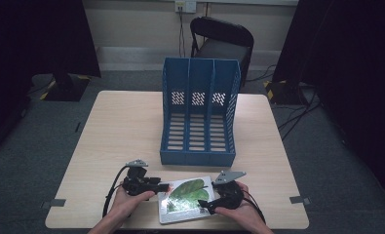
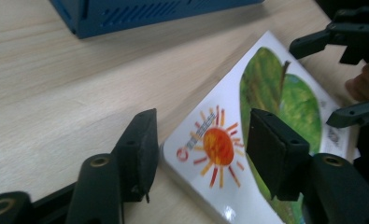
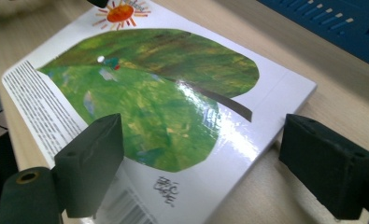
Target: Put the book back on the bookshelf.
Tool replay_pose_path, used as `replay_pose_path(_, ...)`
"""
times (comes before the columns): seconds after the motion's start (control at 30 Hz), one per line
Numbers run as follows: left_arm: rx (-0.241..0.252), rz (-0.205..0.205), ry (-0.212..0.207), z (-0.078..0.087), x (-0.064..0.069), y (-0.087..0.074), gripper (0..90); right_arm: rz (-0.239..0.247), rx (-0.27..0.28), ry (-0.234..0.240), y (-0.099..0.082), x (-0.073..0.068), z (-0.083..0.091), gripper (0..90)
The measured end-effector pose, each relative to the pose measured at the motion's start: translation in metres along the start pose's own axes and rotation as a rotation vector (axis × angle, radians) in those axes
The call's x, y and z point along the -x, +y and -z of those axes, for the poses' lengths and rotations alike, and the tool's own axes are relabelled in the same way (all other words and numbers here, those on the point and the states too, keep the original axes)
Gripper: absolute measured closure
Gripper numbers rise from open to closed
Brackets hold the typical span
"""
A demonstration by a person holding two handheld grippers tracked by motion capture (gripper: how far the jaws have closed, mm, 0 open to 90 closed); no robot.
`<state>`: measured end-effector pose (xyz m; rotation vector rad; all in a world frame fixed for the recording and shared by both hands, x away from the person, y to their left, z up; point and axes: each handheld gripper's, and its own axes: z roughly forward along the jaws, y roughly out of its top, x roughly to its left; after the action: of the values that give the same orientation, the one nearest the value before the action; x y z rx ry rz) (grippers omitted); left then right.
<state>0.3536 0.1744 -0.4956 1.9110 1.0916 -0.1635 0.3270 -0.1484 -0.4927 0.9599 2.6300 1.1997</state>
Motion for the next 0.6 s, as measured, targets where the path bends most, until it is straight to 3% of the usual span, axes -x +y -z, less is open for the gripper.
replay_pose_path(0.07,0.0,0.001,-0.014,0.0,0.002,0.0,45.2,0.006,0.008,0.014,0.0,-0.001,0.002,12.6)
replay_pose_path(0.1,-0.012,-0.02,-0.004,-0.001,0.003,0.0,45.2,0.009,0.007,0.015,-0.001,-0.002,0.002,12.7)
replay_pose_path(0.27,-0.027,-0.016,-0.002,0.001,0.003,0.0,45.1,0.014,0.004,0.022,-0.002,-0.001,0.005,13.8)
replay_pose_path(0.33,-0.066,-0.011,0.049,0.004,0.005,-0.002,44.5,0.016,0.007,0.027,-0.002,-0.001,0.006,13.8)
replay_pose_path(0.4,-0.089,-0.047,0.112,0.01,0.008,-0.003,44.6,0.019,-0.004,0.035,-0.004,-0.002,0.007,13.8)
replay_pose_path(0.5,-0.09,-0.016,0.127,0.017,0.008,-0.004,50.9,0.018,-0.01,0.036,-0.005,-0.001,0.007,13.8)
replay_pose_path(0.53,-0.1,-0.017,0.13,0.018,0.007,-0.004,56.7,0.017,-0.013,0.032,-0.005,-0.001,0.007,13.8)
replay_pose_path(0.6,-0.138,-0.02,0.14,0.015,0.008,-0.006,59.5,0.017,-0.014,0.032,-0.005,-0.001,0.007,13.8)
